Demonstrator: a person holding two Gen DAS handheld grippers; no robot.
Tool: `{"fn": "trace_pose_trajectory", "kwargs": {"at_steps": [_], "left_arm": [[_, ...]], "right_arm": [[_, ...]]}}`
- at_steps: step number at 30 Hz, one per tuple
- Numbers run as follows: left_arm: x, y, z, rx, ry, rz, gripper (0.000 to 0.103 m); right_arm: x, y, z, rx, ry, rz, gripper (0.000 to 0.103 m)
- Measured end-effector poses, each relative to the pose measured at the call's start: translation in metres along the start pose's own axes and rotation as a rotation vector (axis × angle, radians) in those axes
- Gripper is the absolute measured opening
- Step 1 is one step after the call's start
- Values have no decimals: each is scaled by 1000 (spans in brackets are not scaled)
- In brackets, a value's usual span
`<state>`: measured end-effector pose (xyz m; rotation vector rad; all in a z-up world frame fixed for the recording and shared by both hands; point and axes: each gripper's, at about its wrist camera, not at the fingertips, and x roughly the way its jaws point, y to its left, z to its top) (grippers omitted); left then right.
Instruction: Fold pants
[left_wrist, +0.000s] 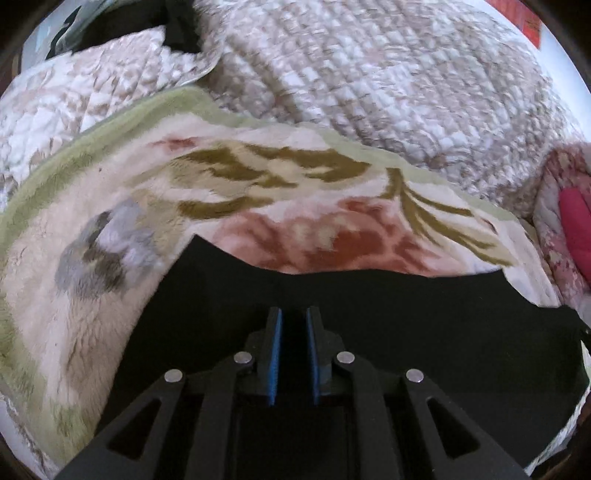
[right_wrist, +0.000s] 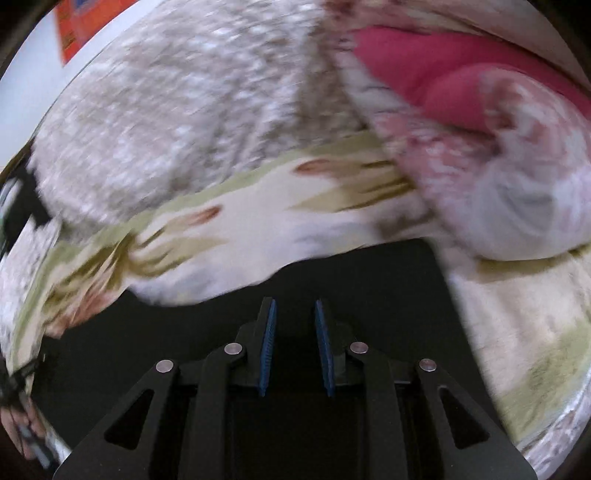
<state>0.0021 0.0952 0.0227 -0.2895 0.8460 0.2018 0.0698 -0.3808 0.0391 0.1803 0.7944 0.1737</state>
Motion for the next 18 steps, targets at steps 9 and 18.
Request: {"fn": "trace_pose_trajectory", "kwargs": {"at_steps": [9,18], "left_arm": [[-33,-44,-22,104,-20,-67,24],[-34,-54,-52,164,7,-66,25]], "right_arm": [[0,87,-51,-217,84,122,42],[-6,139,-102,-458,93,121,56]]}}
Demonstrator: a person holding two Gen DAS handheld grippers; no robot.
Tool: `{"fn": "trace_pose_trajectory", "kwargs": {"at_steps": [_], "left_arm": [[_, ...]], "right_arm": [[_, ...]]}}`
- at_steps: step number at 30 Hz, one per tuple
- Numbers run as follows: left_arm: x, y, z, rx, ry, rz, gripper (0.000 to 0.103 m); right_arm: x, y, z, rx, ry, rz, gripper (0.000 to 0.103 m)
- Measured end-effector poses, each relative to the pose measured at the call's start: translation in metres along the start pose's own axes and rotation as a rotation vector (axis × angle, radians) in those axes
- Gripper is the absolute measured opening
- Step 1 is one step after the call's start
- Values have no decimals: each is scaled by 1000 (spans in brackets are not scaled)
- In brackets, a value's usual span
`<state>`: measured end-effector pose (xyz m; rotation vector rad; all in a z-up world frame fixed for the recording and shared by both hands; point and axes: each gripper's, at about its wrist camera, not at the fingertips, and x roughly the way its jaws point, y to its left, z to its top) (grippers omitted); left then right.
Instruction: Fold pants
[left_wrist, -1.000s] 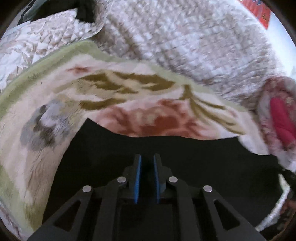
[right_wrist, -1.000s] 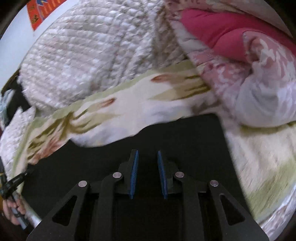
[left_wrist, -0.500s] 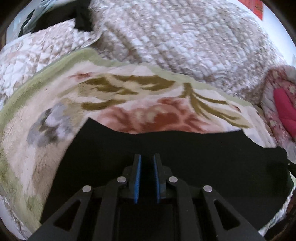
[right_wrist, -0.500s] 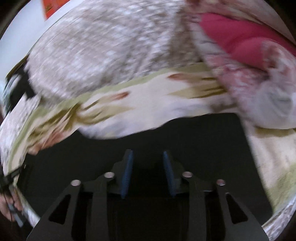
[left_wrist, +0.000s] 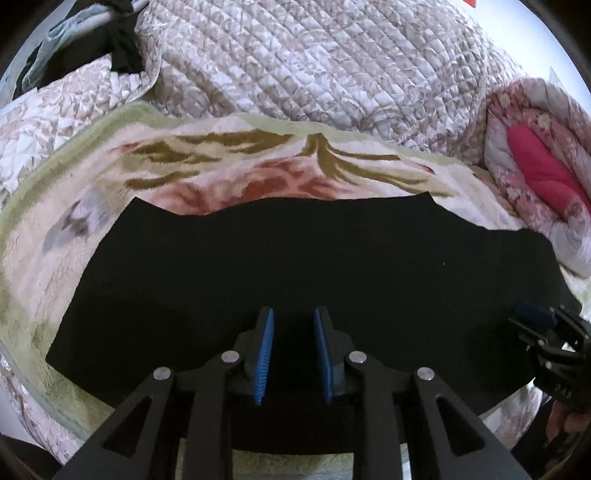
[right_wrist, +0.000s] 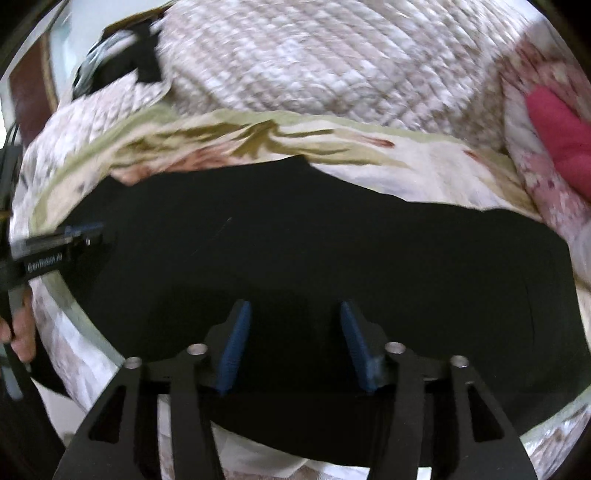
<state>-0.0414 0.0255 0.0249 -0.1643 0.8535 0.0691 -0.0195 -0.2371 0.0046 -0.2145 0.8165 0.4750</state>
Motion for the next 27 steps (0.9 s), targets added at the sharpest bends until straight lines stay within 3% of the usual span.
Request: {"fn": "trace_pose_trajectory", "kwargs": {"at_steps": [9,17,19,27], "left_arm": [[-23,14,-17,-66,-10,7,25],[-53,62,-47,-258,-48,45,26],[-57,74,-55,-322,-44,63,34],[-41,103,-57,-441,-66,-27,35]], "right_arm": [[-1,0,-3,2,-3,3,59],[-2,0,-4,-1,-6,3,59],[-2,0,-4,-1,-7,5,59],[-2,-1,-4,2,-8,6,59]]}}
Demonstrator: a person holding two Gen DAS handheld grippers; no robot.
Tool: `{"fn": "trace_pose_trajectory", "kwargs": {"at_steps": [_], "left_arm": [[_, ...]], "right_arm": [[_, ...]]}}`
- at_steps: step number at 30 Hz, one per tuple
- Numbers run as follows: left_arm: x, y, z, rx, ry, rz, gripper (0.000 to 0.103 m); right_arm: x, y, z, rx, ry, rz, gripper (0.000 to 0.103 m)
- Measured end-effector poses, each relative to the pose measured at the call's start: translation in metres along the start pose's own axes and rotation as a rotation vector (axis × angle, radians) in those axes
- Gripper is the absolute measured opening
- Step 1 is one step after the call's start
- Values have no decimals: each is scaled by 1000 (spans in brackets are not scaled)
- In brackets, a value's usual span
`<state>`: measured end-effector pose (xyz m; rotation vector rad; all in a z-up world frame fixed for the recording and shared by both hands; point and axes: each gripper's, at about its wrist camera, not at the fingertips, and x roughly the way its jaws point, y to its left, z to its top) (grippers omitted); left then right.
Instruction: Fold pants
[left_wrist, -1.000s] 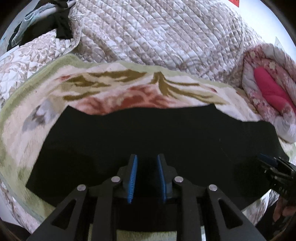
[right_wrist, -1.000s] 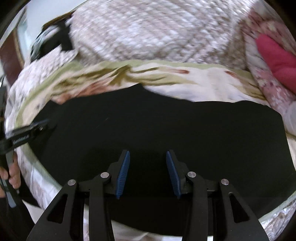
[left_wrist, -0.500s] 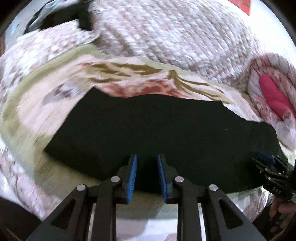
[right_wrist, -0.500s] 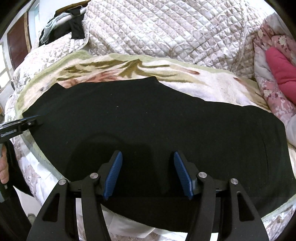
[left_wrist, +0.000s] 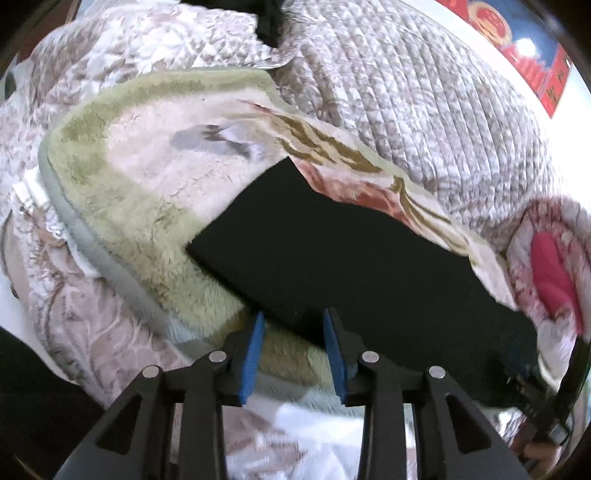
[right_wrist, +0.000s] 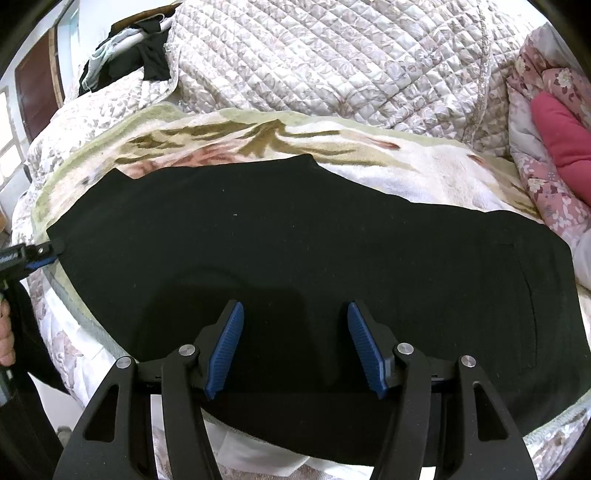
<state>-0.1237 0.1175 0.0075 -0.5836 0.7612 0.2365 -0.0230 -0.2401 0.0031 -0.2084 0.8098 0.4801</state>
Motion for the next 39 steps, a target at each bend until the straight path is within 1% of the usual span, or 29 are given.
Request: {"fn": "trace_pose_trajectory", "kwargs": {"at_steps": [5,7,8,9,10,12,15,18,22,24,27,30,32,35,36,37,39], "left_arm": [[17,4,15,-33,-26,-7,35],[22,2,20,-21,-30,11,33],[25,-1,23,-9,-30,26,29],[27,-3,26,0,-28,45,17],[28,-4,28,6,-21,45,8],[26,-8,33,4,-18,31,8],[13,-30,43,73,-54,-11,7],[1,-65,56,160,-80,-87,7],[-3,-134,62,319,-77,-209,7],[1,-168,56,395,-60,-261,7],[13,-215,35,493,-7,-341,7],[32,-244,4,550,77,-393,7],[49,-255,-21,581,154,-416,7],[72,-256,-53,605,267,-404,8],[72,-254,-57,608,275,-400,8],[67,-252,-58,611,264,-411,8],[55,-248,-53,602,273,-455,9]], "right_arm": [[0,0,0,2,-1,3,59],[0,0,1,8,-2,6,59],[0,-1,2,14,-2,10,59],[-1,-1,3,25,-3,17,59],[-1,-2,3,38,-4,26,59],[-3,-7,5,76,-8,41,59],[-8,-18,5,147,-24,44,59],[-15,-36,6,236,-52,33,59],[-26,-57,7,339,-98,9,59],[-31,-66,6,369,-119,-9,59],[-41,-79,4,413,-149,-35,59],[-48,-95,-1,470,-164,-56,59],[-48,-103,-5,505,-157,-57,59],[-46,-109,-7,531,-145,-45,59],[-47,-110,-7,533,-146,-44,59],[-47,-110,-8,530,-149,-44,59],[-47,-109,-8,528,-157,-26,59]]}}
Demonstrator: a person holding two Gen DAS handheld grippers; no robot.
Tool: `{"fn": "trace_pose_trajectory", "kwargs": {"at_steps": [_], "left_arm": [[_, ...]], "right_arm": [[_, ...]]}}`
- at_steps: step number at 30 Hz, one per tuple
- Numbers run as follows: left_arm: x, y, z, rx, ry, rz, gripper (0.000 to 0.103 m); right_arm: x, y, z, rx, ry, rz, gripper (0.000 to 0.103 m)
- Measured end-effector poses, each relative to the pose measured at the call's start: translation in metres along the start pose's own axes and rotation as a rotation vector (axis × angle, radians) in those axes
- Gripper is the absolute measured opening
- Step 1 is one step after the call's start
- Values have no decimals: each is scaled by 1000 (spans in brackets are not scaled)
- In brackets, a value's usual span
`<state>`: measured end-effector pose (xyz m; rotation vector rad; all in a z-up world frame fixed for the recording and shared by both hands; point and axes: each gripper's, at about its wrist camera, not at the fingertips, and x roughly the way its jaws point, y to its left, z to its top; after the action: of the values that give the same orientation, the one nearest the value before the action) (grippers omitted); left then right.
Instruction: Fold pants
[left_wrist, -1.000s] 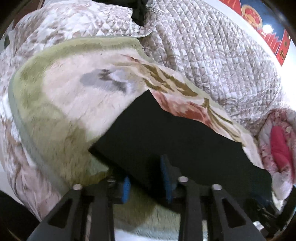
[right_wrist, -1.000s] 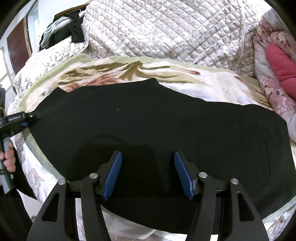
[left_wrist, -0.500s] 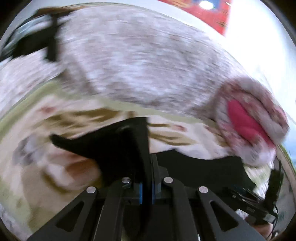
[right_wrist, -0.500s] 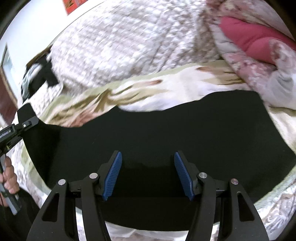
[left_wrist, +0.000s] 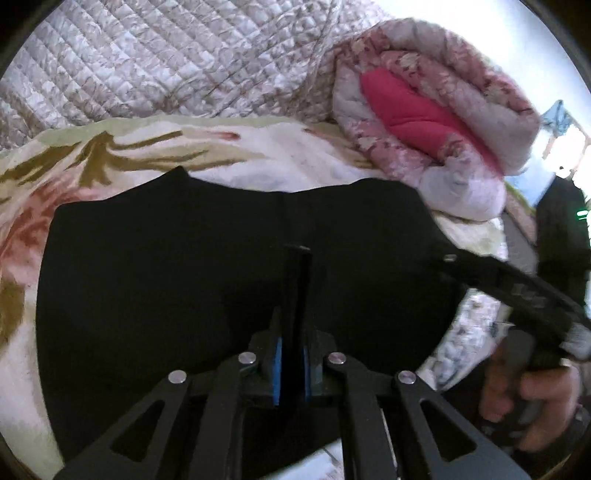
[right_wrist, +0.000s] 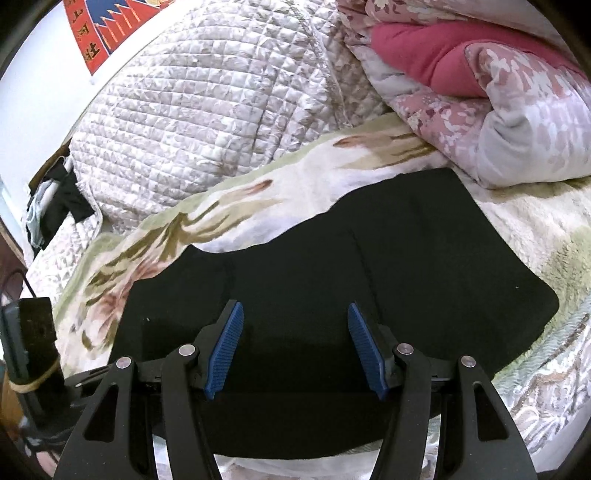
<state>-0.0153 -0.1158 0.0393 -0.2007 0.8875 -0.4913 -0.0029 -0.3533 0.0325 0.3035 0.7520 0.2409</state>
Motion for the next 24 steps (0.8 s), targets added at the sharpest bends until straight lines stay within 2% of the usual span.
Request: {"fn": "trace_pose_trajectory", "kwargs": {"at_steps": [2,4,6,10,12,13,16,20,23,24], "left_arm": [[-14,2,1,3,-7,-37,16],[-29,5,-1,2,-18,-63,27],[-45,11,-1,-4,-53,-76,30],[-60,42,6,-31,-111,46,31],[-60,65,10,-73,-107,142,31],[-59,75,11,-94,-114,162,31],[-58,98,9,-154,-123,196,31],[-51,107,2,-177,-117,190,31],[-49,105,0,-169,-118,190,31],[-50,105,-1,-168,-119,189,31]], "right_arm": [[1,3,-2,-1,6,41,59],[3,9,-3,-8,20,84,59],[8,16,-6,-18,45,144,59],[27,28,-10,-7,134,253,59],[43,33,-10,-5,196,276,59],[51,37,-10,-10,217,283,59],[68,48,-4,-36,256,302,59],[85,47,5,-14,279,327,56],[97,47,10,5,304,340,47],[99,46,11,21,313,355,40]]}}
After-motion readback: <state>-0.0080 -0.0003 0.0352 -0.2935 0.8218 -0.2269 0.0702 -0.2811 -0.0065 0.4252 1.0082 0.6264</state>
